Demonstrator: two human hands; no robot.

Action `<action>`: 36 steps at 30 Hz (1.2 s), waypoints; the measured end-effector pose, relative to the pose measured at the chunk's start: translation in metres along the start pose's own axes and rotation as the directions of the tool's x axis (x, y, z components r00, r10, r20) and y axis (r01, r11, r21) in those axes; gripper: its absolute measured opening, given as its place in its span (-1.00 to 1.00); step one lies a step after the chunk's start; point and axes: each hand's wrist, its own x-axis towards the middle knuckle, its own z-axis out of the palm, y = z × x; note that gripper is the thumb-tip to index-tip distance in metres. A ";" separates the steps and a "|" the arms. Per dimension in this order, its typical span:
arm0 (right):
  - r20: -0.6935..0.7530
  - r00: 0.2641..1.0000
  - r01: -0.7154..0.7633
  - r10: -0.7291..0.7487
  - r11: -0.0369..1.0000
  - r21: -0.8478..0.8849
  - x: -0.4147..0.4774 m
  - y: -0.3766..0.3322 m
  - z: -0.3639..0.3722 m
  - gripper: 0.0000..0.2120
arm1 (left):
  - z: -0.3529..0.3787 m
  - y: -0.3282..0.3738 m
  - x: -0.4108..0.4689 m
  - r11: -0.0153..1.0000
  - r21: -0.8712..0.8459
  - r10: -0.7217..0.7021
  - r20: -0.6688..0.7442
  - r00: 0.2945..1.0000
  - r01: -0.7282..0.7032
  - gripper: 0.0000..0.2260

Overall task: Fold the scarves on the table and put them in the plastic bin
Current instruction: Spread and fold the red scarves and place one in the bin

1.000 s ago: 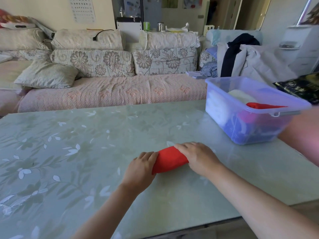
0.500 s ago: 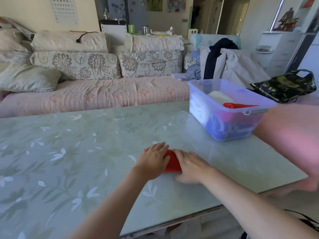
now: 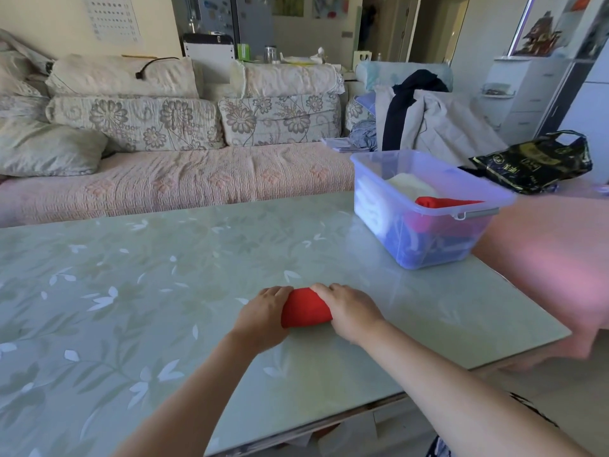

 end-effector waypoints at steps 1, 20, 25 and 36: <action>-0.027 1.000 0.008 -0.007 1.000 0.007 0.000 0.004 -0.001 -0.31 | 0.000 0.002 0.004 1.000 0.005 -0.004 -0.015 1.000 0.004 -0.40; -0.406 0.911 -0.105 0.074 0.993 -0.055 0.042 0.265 -0.201 -0.26 | -0.104 0.196 0.252 0.920 0.211 0.386 -0.351 0.853 -0.329 -0.51; -0.393 0.910 -0.160 0.132 0.986 -0.041 0.078 0.334 -0.184 -0.24 | -0.082 0.234 0.331 0.898 0.322 0.369 -0.183 0.911 -0.299 -0.59; 0.102 0.966 -0.227 0.238 0.968 -0.111 0.117 0.378 -0.149 -0.29 | -0.030 0.255 0.379 0.878 0.432 0.093 0.264 0.960 -0.204 -0.54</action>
